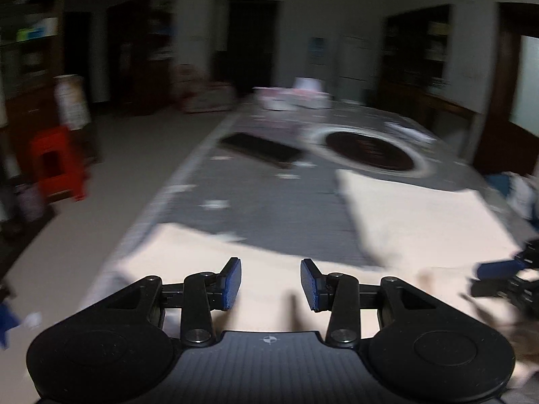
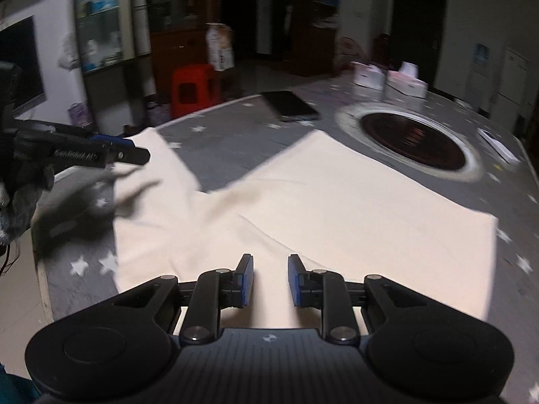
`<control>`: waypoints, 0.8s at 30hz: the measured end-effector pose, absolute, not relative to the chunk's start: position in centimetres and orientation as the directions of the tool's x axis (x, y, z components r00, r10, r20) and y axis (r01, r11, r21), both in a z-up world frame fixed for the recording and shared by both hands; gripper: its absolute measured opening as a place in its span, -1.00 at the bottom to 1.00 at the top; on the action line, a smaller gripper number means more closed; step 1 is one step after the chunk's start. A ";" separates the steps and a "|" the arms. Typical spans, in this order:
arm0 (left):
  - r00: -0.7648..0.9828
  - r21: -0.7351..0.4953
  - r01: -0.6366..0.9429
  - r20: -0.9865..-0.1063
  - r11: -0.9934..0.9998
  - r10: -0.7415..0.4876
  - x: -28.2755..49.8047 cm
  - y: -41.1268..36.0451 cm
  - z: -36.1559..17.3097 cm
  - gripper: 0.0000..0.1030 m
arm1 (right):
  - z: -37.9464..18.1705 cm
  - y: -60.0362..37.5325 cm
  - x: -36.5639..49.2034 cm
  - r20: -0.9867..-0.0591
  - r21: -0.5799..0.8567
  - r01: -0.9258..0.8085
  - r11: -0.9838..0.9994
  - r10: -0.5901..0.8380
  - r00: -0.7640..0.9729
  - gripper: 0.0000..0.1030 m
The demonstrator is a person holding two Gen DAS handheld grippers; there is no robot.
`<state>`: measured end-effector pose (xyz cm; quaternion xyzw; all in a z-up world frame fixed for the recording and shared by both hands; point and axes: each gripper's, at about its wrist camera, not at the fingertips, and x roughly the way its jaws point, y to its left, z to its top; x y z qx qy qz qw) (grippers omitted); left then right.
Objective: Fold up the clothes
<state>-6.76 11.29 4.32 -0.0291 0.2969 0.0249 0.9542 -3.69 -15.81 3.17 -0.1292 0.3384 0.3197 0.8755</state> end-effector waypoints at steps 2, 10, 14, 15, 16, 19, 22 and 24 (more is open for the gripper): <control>0.815 -0.016 -0.145 -0.569 0.989 0.110 -6.8 13.1 4.1 -0.12 | 2.9 -14.7 -3.5 -0.679 -0.011 -0.664 0.747 0.482 0.554 -0.58; 0.761 -0.025 -0.292 -0.611 0.956 0.217 -5.4 17.9 2.4 -0.01 | 2.9 -13.2 -3.7 -0.683 -0.018 -0.679 0.734 0.487 0.544 -0.58; 0.759 -0.042 -0.286 -0.620 0.957 0.199 -4.6 18.5 1.6 -0.11 | 4.0 -14.0 -4.4 -0.665 -0.028 -0.670 0.741 0.487 0.566 -0.57; 0.763 -0.055 -0.284 -0.617 0.957 0.192 -4.5 18.7 1.5 -0.21 | 4.2 -14.2 -4.5 -0.661 -0.030 -0.667 0.745 0.486 0.572 -0.56; 0.767 -0.062 -0.285 -0.613 0.957 0.189 -4.4 18.8 1.4 -0.39 | 4.5 -14.6 -4.8 -0.656 -0.032 -0.662 0.748 0.485 0.579 -0.54; 0.780 -0.083 -0.288 -0.598 0.954 0.184 -4.2 19.0 1.8 -0.80 | 5.4 -15.7 -5.5 -0.638 -0.037 -0.644 0.764 0.478 0.603 -0.52; 0.805 -0.110 -0.274 -0.570 0.955 0.165 -4.7 18.3 3.0 -0.87 | 6.0 -17.0 -6.1 -0.624 -0.034 -0.621 0.783 0.468 0.625 -0.51; 0.837 -0.140 -0.225 -0.535 0.964 0.118 -5.3 17.1 4.6 -0.88 | 6.3 -18.1 -6.4 -0.615 -0.025 -0.598 0.801 0.459 0.641 -0.51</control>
